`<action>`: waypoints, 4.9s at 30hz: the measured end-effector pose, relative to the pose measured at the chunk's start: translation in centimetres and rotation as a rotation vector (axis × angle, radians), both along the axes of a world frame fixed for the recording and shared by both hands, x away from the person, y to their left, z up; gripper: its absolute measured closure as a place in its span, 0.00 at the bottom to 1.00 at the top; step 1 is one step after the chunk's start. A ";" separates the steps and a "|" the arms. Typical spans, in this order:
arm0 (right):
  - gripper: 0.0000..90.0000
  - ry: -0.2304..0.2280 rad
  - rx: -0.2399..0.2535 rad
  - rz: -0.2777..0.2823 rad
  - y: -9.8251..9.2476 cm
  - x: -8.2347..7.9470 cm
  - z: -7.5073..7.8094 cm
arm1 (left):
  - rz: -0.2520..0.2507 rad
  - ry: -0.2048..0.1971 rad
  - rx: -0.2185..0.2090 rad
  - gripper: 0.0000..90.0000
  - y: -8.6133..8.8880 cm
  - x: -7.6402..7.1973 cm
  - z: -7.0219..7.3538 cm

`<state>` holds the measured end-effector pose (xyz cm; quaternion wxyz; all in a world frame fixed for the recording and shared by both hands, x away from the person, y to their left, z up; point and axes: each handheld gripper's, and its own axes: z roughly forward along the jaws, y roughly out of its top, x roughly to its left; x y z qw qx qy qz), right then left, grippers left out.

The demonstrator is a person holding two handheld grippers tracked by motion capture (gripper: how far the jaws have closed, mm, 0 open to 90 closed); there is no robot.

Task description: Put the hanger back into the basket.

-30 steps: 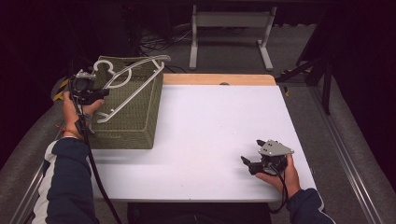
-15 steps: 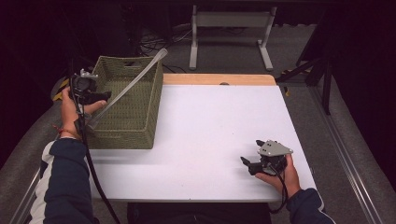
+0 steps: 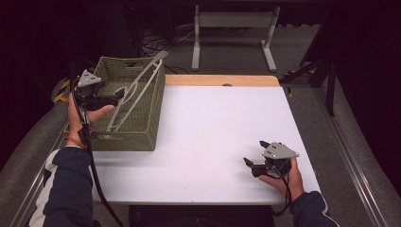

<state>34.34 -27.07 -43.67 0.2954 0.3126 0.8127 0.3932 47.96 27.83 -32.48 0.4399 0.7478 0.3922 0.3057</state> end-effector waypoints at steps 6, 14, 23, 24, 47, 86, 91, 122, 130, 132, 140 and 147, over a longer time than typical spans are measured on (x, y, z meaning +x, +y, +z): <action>0.18 -0.009 0.007 0.008 0.2 -0.1 0.1 | -0.059 -0.058 -0.009 0.17 -1.5 -1.6 0.0; 0.17 -0.024 0.021 0.006 0.3 -0.2 0.3 | -0.129 -0.135 -0.045 0.11 -3.6 -3.7 -0.2; 0.16 -0.042 0.040 -0.003 0.4 -0.4 0.5 | -0.173 -0.177 -0.050 0.11 -5.5 -5.7 -1.0; 0.16 -0.041 0.041 -0.004 0.5 -0.4 0.5 | -0.178 -0.193 -0.047 0.11 -5.8 -6.1 -1.0; 0.15 -0.074 0.055 0.006 1.1 -0.6 0.8 | -0.347 -0.221 -0.099 0.11 -9.8 -10.9 -3.8; 0.13 -0.118 0.042 0.045 2.6 -1.6 0.7 | -0.396 -0.105 0.021 0.09 -11.0 -14.6 -11.9; 0.12 -0.115 0.023 0.041 2.7 -1.5 0.4 | -0.380 -0.070 -0.024 0.09 -10.1 -14.6 -12.2; 0.10 -0.137 0.027 0.047 2.8 -2.2 0.3 | -0.388 -0.083 -0.027 0.07 -10.0 -14.9 -11.9; 0.10 -0.147 0.021 0.041 2.9 -2.4 0.5 | -0.393 -0.091 -0.030 0.07 -10.0 -14.8 -11.9; 0.10 -0.147 0.020 0.042 2.9 -2.4 0.5 | -0.390 -0.085 -0.034 0.07 -10.0 -14.8 -11.9; 0.10 -0.144 0.031 0.036 2.6 -2.4 0.4 | -0.392 -0.085 -0.034 0.07 -10.2 -14.5 -11.9; 0.11 -0.136 0.029 0.033 2.3 -2.2 0.1 | -0.396 -0.073 -0.026 0.08 -10.4 -14.2 -12.0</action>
